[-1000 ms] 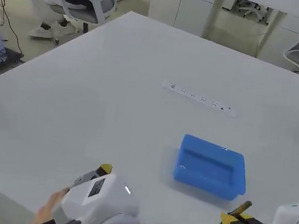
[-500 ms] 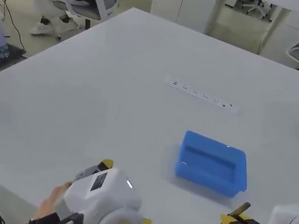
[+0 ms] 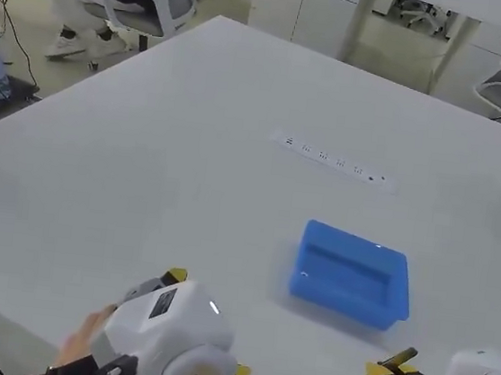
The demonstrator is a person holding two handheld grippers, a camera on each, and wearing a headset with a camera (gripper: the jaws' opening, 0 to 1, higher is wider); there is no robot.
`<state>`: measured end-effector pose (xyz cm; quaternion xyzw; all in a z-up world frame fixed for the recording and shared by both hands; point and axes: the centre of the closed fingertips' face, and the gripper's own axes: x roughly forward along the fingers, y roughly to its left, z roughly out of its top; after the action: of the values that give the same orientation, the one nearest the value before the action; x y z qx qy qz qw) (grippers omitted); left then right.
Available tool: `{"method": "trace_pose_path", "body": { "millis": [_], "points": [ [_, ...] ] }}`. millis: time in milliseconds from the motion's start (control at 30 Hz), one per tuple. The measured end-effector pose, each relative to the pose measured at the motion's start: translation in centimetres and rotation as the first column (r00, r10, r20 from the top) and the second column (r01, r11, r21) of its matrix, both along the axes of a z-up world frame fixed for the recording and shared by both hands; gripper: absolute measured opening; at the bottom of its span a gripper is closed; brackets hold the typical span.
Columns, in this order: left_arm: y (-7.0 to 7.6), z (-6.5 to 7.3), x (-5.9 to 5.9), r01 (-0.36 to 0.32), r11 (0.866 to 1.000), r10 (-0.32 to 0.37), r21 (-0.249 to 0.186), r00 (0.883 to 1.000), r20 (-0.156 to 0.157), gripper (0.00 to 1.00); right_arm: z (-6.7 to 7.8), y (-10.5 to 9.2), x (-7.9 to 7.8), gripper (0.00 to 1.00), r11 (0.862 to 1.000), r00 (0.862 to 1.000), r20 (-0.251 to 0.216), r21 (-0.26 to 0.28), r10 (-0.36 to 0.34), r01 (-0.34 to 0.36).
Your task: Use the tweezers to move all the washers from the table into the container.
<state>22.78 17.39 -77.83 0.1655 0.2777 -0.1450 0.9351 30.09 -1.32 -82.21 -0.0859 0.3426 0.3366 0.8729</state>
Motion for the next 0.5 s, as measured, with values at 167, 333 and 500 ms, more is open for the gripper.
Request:
{"method": "trace_pose_path", "body": {
  "millis": [167,333,500],
  "points": [
    [-0.1,0.0,0.0,0.004,1.0,-0.004,0.002,1.0,0.001,0.77,0.0,0.4,0.1,0.05,0.999,0.999,0.002,-0.036,0.038,-0.038],
    [0.0,0.1,0.1,-0.004,1.0,0.004,-0.007,1.0,0.006,0.75,1.3,0.9,0.3,0.05,0.999,0.999,0.01,-0.014,0.042,-0.042],
    [-0.1,0.2,0.0,0.0,1.0,0.0,-0.009,1.0,0.007,0.75,3.2,1.1,1.1,0.05,0.999,0.998,0.041,0.004,0.05,-0.05]
  ]
}}
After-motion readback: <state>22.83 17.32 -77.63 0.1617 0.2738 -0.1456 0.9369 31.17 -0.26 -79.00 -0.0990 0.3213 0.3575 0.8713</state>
